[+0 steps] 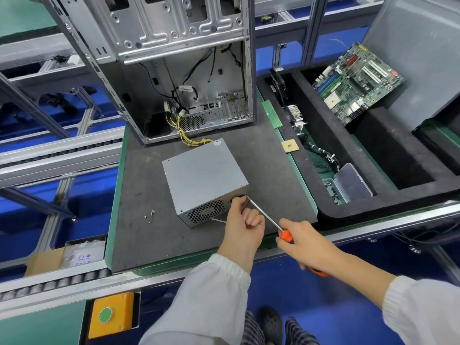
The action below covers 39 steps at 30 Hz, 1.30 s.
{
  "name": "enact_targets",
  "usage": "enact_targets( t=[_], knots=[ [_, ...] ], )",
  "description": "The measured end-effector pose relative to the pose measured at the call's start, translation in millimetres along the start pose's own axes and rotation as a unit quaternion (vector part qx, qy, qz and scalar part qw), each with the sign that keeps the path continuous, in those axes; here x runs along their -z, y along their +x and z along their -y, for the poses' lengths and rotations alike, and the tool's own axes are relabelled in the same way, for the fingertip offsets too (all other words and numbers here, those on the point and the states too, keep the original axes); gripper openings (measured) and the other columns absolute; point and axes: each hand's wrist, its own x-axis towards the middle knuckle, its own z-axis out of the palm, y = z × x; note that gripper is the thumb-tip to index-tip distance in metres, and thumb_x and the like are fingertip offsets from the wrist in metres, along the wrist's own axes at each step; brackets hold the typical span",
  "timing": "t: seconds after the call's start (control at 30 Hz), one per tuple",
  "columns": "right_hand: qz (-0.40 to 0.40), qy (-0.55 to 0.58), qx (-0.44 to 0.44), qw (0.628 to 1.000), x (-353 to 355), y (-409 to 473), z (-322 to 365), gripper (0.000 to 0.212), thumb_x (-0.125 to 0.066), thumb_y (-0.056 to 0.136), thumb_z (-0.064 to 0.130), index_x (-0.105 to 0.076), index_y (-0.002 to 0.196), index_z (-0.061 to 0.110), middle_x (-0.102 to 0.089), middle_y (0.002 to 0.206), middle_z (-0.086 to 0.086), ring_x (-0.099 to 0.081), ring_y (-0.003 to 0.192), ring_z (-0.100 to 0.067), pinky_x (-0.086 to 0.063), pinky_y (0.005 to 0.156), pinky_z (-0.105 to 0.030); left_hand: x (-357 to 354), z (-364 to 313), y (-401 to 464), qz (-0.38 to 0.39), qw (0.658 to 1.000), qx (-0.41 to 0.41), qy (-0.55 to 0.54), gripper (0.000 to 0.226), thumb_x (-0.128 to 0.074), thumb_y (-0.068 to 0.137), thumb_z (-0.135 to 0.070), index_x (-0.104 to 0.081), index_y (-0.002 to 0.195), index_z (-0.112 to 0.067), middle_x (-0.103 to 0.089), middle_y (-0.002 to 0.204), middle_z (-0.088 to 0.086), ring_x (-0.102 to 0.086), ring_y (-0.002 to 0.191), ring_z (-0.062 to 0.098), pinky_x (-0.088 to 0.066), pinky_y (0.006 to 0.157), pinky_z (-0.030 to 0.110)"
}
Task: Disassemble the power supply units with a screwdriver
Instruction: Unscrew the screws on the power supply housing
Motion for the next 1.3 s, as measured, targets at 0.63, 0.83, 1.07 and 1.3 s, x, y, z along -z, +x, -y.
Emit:
enact_targets(
  t=[0.63,0.83,1.07,1.3],
  knots=[
    [0.209,0.409,-0.113,0.881,13.6,-0.8,6.8,0.025,-0.042,0.094,0.026,-0.054,0.089,0.005,-0.052,0.069,-0.013,-0.051,0.057,-0.025,-0.051,0.062,-0.038,1.8,-0.4,3.5,0.004,1.000,0.006,0.016,0.028,-0.055,0.092,-0.015,-0.047,0.065,-0.017,-0.022,0.041,-0.007,-0.020,0.029,0.006,-0.018,0.029,0.017],
    [0.234,0.485,-0.087,0.838,13.2,-7.9,14.6,0.031,-0.045,0.100,0.035,-0.048,0.096,0.004,-0.059,0.074,-0.014,-0.063,0.070,-0.030,-0.054,0.064,-0.037,3.4,-1.4,4.9,0.018,1.000,0.016,0.016,0.031,-0.054,0.092,-0.016,-0.043,0.063,-0.017,-0.023,0.041,-0.007,-0.019,0.028,0.006,-0.017,0.027,0.016],
    [0.187,0.559,-0.102,0.801,5.4,-14.6,17.9,0.036,-0.059,0.087,0.040,-0.047,0.091,0.006,-0.049,0.062,-0.009,-0.044,0.051,-0.017,-0.043,0.053,-0.028,2.1,1.4,4.3,0.034,0.999,0.013,0.002,0.033,-0.053,0.093,-0.017,-0.044,0.061,-0.017,-0.025,0.039,-0.007,-0.021,0.028,0.006,-0.019,0.028,0.016],
    [0.267,0.600,-0.118,0.745,7.6,-18.8,19.5,0.043,-0.042,0.098,0.034,-0.058,0.110,-0.005,-0.057,0.082,-0.012,-0.056,0.074,-0.022,-0.051,0.076,-0.035,0.2,1.8,1.0,0.033,0.999,0.004,0.019,0.045,-0.053,0.092,-0.015,-0.038,0.049,-0.019,-0.023,0.038,-0.007,-0.019,0.026,0.007,-0.016,0.025,0.017]
  ],
)
